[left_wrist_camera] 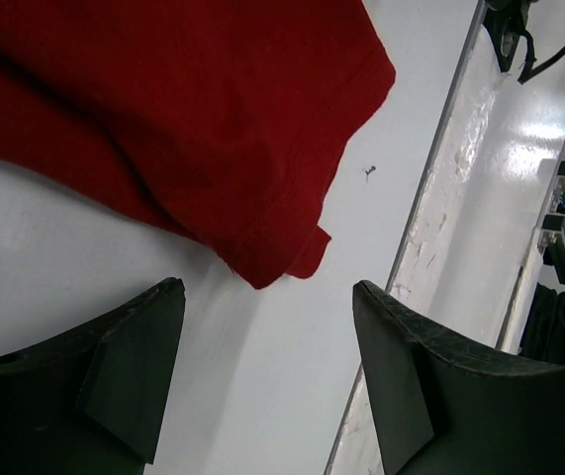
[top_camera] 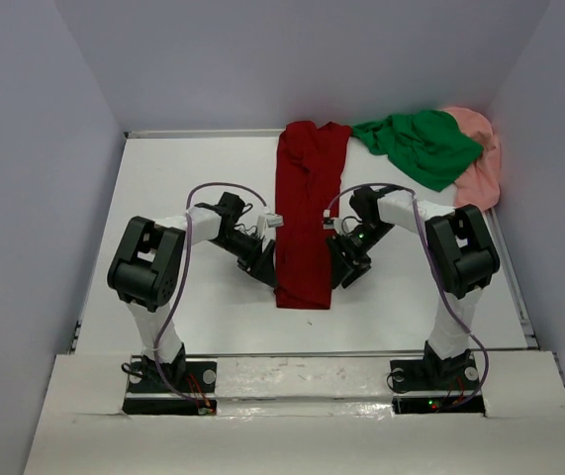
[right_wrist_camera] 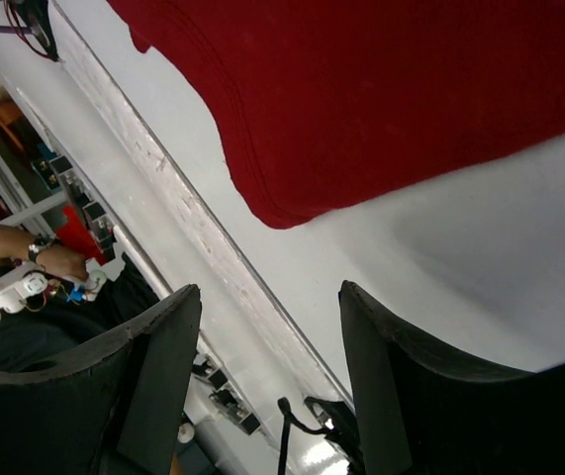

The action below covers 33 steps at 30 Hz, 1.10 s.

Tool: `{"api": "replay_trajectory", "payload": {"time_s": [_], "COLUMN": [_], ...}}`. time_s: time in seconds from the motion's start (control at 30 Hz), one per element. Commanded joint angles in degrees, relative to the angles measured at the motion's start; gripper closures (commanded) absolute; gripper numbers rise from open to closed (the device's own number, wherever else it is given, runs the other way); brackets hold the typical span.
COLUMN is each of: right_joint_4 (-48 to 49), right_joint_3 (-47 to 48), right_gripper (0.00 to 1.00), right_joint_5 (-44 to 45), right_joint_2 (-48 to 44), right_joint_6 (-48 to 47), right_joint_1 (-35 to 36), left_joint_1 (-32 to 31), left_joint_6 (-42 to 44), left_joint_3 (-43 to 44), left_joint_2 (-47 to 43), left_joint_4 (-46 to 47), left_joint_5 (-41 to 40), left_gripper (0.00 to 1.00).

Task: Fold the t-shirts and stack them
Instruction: Fold the tshirt

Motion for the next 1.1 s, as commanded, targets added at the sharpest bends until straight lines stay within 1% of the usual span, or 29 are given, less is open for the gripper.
{"api": "replay_trajectory", "payload": {"time_s": [0.0,0.2,0.3,0.4,0.5,0.53,0.6,0.63,0.7,0.73,0.87,0.9,1.07], "right_joint_4": [4.47,6.06,6.41,6.58,6.41,6.50,6.41,6.41,6.15,6.06,5.35,5.27,5.88], "right_joint_3": [1.28,1.98,1.46,0.93,0.84,0.93,1.10,1.19,1.45,1.72,2.95,3.04,1.98], "right_gripper": [0.36,0.36,0.36,0.36,0.36,0.36,0.36,0.36,0.36,0.36,0.37,0.37,0.37], "right_joint_5": [-2.17,-2.96,-3.48,-3.84,-3.58,-3.31,-2.87,-2.61,-2.35,-2.34,-1.99,-1.82,-1.29], "right_joint_2": [-1.78,-2.74,-2.83,-3.18,-3.89,-4.06,-4.59,-4.59,-4.50,-4.50,-4.41,-4.50,-3.80], "right_joint_6": [0.24,1.12,1.04,1.04,0.86,0.86,0.60,0.60,0.51,0.60,0.33,0.25,0.24], "right_joint_1": [0.50,0.50,0.50,0.50,0.50,0.50,0.50,0.50,0.50,0.50,0.50,0.50,0.50], "left_joint_1": [-1.46,-3.66,-4.36,-4.80,-5.16,-5.24,-5.24,-5.24,-5.24,-5.24,-5.16,-5.16,-5.16], "left_joint_6": [-3.88,-6.17,-8.36,-8.45,-9.07,-9.15,-9.42,-9.42,-9.51,-9.51,-9.60,-9.42,-9.24], "left_joint_3": [-0.44,-0.35,-0.53,-0.09,0.09,-0.17,-0.26,-0.18,-0.26,-0.35,-0.53,-0.53,-0.44], "left_joint_2": [-0.38,0.67,1.02,2.60,3.31,3.31,3.14,3.14,3.05,2.96,2.70,2.61,0.59], "left_joint_4": [4.89,7.80,10.96,10.97,11.49,11.75,11.84,11.67,11.49,11.41,10.70,10.44,9.12], "left_joint_5": [-1.52,-3.72,-5.48,-4.96,-5.31,-5.57,-5.74,-5.92,-6.27,-6.62,-7.24,-7.24,-7.59], "left_gripper": [0.23,0.23,0.23,0.23,0.26,0.32,0.47,0.61,0.74,0.83,0.98,1.00,1.00]}}
